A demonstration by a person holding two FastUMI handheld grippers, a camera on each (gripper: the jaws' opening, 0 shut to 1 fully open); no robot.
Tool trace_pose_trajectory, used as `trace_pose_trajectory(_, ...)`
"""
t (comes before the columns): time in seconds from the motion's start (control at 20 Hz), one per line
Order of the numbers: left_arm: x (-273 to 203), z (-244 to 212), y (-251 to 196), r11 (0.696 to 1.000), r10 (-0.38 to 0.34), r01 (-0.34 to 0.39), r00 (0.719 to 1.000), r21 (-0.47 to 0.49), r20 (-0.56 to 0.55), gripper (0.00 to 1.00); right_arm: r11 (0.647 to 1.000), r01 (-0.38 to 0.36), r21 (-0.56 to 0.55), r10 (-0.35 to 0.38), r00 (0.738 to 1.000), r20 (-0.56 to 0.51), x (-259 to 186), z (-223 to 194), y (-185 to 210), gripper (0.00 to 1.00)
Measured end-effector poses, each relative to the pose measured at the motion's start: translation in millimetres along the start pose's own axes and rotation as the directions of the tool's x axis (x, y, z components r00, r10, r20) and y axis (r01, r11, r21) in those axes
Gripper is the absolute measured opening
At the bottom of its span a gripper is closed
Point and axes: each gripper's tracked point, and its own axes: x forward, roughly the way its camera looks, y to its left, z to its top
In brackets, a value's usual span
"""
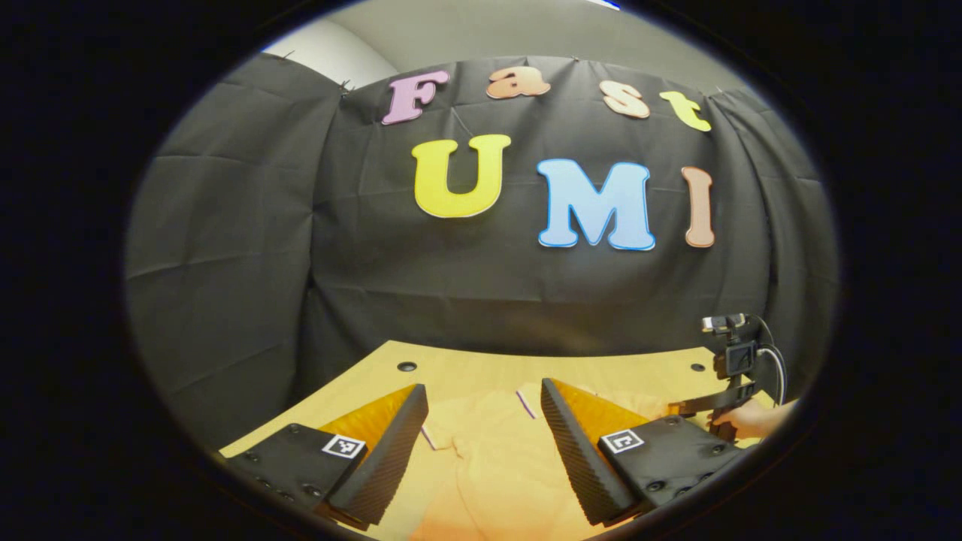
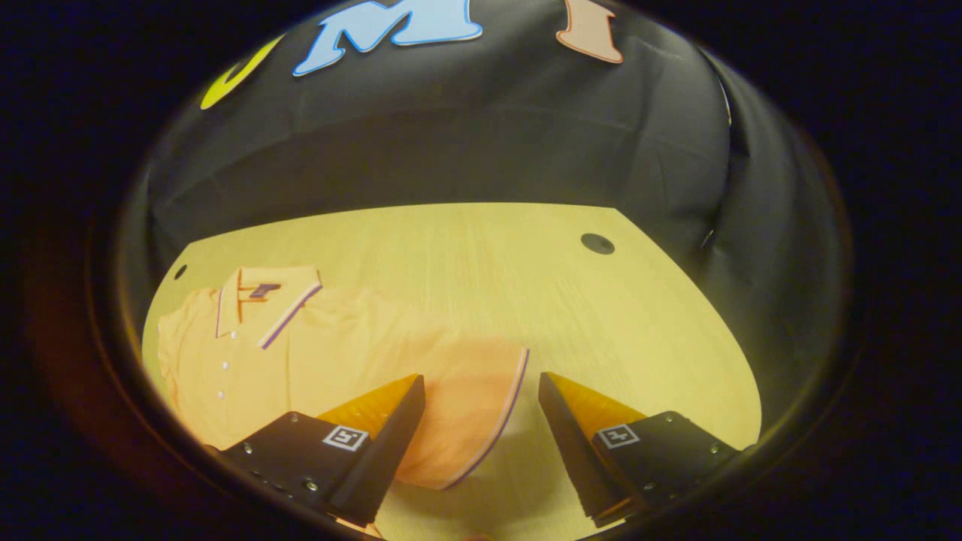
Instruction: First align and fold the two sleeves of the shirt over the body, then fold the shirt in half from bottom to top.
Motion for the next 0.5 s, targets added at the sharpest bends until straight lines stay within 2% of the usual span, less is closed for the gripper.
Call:
trace_pose_trajectory(0.25,-3,0,1,1.000,0.004,-0.004,1.000,0.016,0.002,1.00,1.000,-0.011,0.016,0.012,0.999,-0.039,9,-10,2,0.94)
trace_pose_trajectory(0.3,-2,-1,1,1.000,0.002,-0.002,1.000,0.014,0.001,1.00,0.999,-0.025,0.030,0.027,0.999,-0.046,8,-11,6,0.84)
trace_pose_trajectory(0.4,-2,-2,1,1.000,0.003,-0.003,1.000,0.012,0.001,1.00,0.997,-0.044,0.064,0.048,0.997,-0.062,7,-13,11,0.72)
trace_pose_trajectory(0.5,-5,-1,2,1.000,0.007,-0.007,1.000,0.012,0.003,0.99,0.997,-0.049,0.065,0.052,0.997,-0.057,8,-10,12,0.51)
